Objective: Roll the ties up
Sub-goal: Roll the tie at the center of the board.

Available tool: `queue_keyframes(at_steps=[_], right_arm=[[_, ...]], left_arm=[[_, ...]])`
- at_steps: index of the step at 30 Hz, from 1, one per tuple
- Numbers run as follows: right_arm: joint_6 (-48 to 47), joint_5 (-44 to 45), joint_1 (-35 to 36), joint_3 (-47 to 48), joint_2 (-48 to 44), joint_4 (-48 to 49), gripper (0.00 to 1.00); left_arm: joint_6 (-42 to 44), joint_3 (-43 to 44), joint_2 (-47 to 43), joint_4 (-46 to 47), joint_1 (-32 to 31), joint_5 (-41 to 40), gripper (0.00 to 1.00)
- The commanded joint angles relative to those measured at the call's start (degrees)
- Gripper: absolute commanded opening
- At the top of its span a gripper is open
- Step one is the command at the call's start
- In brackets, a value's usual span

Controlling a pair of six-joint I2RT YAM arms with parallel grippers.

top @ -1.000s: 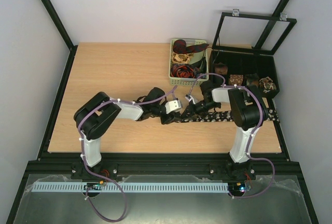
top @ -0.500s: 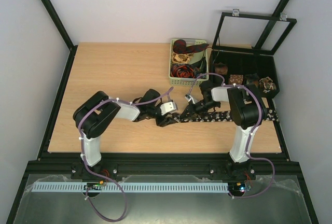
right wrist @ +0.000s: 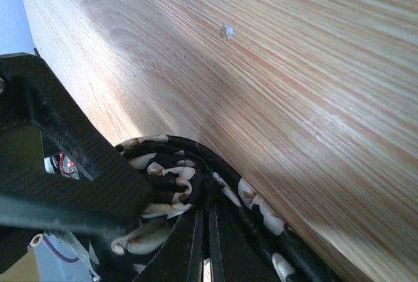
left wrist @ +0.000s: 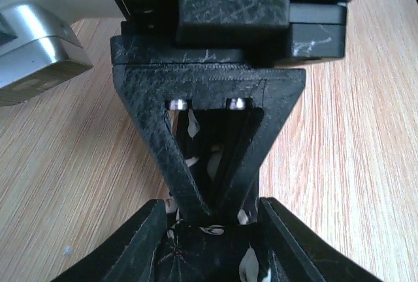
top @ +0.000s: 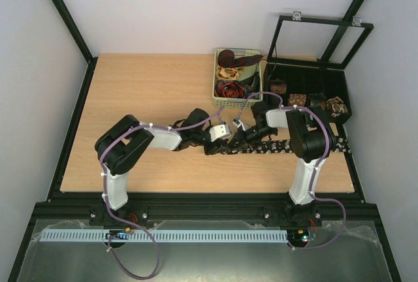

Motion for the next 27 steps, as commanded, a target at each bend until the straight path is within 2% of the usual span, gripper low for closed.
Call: queue_keyframes(at_steps=[1,4,7,12,16,22,27], right_arm=[[-1.12,11.71,0.67,-1.92,4.14,-2.68,0.01],[-1.45,11.82,0.65,-1.81,4.23,-2.95,0.01],[-1.80,11.79,0.64,-1.76,4.23,-3.23,0.01],[-2.24,11.58,0.65,-1.77,4.63,-3.31,0.01],[-2.18,11.55,0.70,-1.57,4.76,-3.34,0.01],[-2.10,11.56,0.69,-1.68,4.78,-3.30,0.01],[-1.97,11.62,0.66,-1.65,4.76,-3.17,0.01]], left_arm=[[-0.45,2.44,3.37,2.42,-0.89,1.36,0.40],[-0.87,1.54,3.65,2.81,-0.58,0.37,0.43],[-1.73,-1.19,0.92,3.01,1.05,1.29,0.54],[1.69,-4.25,-1.93,0.66,2.02,1.21,0.57],[1.71,-4.00,-1.53,0.52,1.96,1.05,0.55],[0.61,-0.85,-1.12,0.99,0.56,2.31,0.41],[-0.05,1.57,0.68,1.72,-1.22,2.47,0.40]])
